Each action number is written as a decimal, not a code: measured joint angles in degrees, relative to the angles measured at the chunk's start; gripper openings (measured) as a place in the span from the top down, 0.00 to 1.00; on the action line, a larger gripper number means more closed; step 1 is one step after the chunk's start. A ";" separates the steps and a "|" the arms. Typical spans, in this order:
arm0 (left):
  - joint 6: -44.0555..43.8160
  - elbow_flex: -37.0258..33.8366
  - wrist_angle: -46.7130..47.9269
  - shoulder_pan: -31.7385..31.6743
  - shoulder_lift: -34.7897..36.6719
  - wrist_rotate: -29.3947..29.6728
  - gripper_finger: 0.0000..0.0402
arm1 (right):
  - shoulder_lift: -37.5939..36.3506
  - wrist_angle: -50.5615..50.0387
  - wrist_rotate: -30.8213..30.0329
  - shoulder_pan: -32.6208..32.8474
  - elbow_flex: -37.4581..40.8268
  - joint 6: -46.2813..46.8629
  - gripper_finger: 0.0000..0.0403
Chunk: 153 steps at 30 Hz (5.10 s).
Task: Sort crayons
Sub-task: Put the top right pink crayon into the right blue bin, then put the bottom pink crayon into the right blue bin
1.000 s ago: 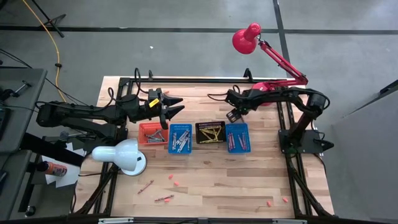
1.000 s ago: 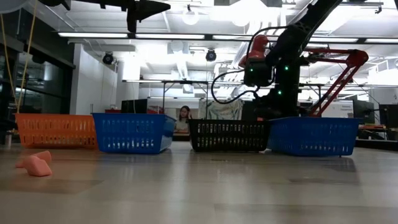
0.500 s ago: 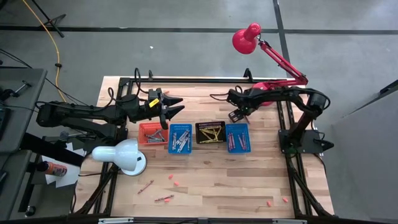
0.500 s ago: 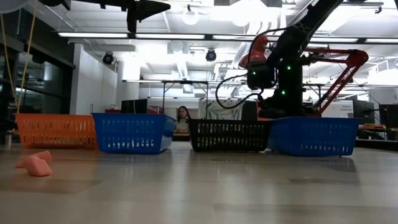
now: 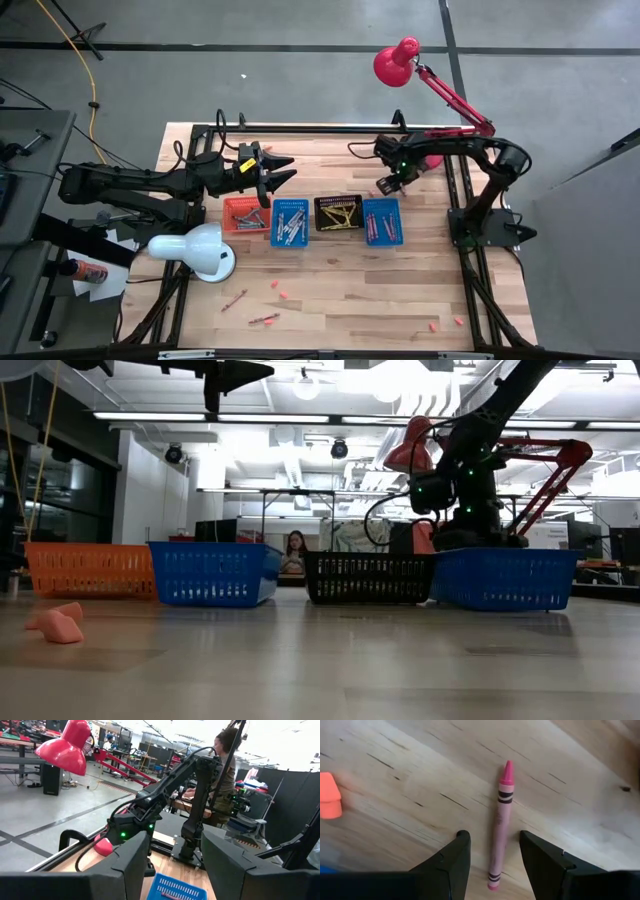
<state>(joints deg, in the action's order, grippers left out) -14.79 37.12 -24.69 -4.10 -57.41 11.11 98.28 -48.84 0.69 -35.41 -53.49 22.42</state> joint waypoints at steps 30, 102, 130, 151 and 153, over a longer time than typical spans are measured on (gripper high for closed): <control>-0.04 0.00 0.00 0.00 0.00 0.01 0.57 | -0.20 0.37 -2.12 -0.84 0.00 -10.93 1.00; -5.07 0.04 0.10 -0.57 0.31 -12.33 0.57 | -36.33 36.40 12.90 32.28 7.40 -0.02 1.00; -5.17 0.02 1.58 -0.57 0.28 -11.69 0.57 | -39.11 45.27 -5.34 41.36 28.08 53.73 1.00; -5.11 0.00 3.50 -0.57 0.28 -11.72 0.57 | -39.13 35.37 -14.16 39.11 28.09 62.62 0.75; -5.11 0.00 3.50 -0.57 0.28 -11.72 0.57 | -39.17 35.89 -14.11 39.13 28.09 61.95 0.69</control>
<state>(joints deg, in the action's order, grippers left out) -19.90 37.12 -21.19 -4.67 -57.12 -0.60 59.11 -12.95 -13.42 3.73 -25.41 84.37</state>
